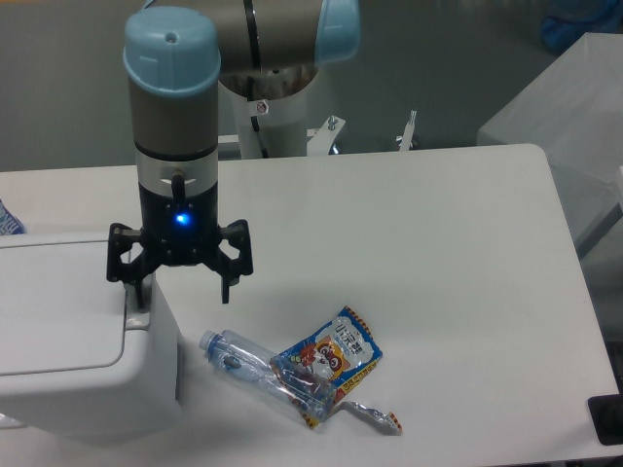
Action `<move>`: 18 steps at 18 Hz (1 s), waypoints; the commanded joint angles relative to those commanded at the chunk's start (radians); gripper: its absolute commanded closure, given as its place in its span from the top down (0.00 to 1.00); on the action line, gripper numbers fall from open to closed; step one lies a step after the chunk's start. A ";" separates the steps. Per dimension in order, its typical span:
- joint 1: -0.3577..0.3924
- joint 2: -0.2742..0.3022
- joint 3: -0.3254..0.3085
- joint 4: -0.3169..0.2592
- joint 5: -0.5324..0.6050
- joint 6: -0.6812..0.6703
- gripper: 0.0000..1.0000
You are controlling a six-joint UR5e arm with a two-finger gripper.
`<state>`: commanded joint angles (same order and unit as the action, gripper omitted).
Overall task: Open the trash can
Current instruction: 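Push the lid edge to swing the trash can lid open, then raise the gripper up and away from the opened trash can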
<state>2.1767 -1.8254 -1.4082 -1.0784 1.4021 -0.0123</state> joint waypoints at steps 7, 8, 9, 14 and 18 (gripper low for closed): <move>0.000 0.000 -0.002 0.000 0.002 0.000 1.00; 0.000 0.000 -0.003 0.000 0.002 0.000 1.00; 0.000 0.000 -0.005 0.000 0.002 0.000 1.00; 0.002 0.003 0.000 -0.002 0.003 -0.002 1.00; 0.002 0.006 0.029 0.000 0.005 0.003 1.00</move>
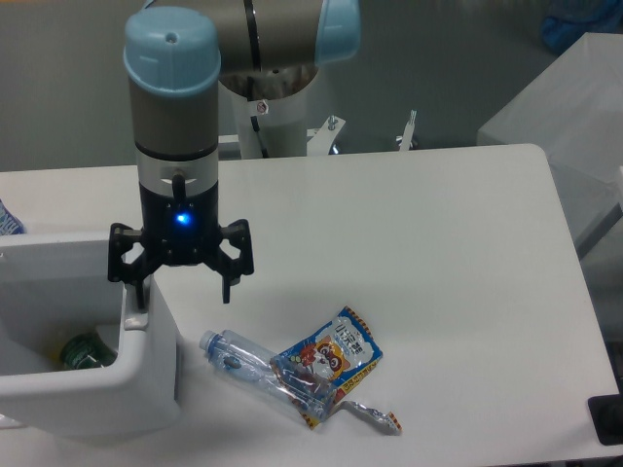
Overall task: Open the trash can
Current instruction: 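Raise the gripper up and away from the opened trash can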
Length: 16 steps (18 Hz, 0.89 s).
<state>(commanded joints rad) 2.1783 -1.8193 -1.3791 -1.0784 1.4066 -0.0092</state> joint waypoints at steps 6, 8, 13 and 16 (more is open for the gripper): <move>0.006 -0.034 0.095 -0.008 0.055 0.070 1.00; 0.012 -0.031 0.094 -0.011 0.095 0.103 1.00; 0.055 -0.022 0.080 -0.015 0.110 0.167 1.00; 0.087 0.005 0.054 -0.014 0.115 0.210 1.00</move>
<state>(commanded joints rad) 2.2656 -1.8148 -1.3253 -1.0922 1.5217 0.2008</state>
